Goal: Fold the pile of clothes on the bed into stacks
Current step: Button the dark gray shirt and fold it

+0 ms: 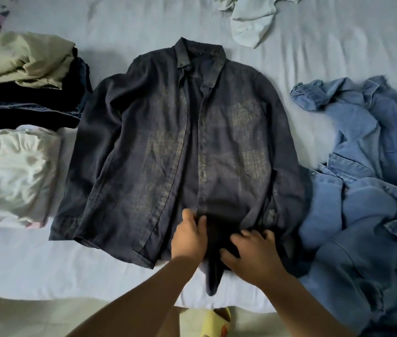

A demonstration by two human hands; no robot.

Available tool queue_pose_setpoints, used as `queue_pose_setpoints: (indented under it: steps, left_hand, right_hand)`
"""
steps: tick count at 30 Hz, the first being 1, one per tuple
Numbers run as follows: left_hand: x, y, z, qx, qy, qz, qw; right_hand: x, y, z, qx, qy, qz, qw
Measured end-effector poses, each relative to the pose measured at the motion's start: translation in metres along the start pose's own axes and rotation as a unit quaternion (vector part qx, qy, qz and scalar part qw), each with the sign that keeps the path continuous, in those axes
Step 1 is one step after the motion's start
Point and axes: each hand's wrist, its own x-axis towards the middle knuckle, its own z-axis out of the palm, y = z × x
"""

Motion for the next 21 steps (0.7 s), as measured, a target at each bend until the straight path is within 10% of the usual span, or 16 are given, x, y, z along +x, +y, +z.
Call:
queue_pose_setpoints:
  steps: [11,21]
  left_hand:
    - [0.030,-0.034,-0.054,0.222,-0.019,-0.026,0.975]
    - [0.110,0.036,-0.073,0.124,-0.051,0.096,0.986]
  right_hand:
    - [0.002,-0.010,-0.017,0.027,-0.177,0.011,0.984]
    - [0.080,0.018,-0.077,0.032,0.120,0.077,0.989]
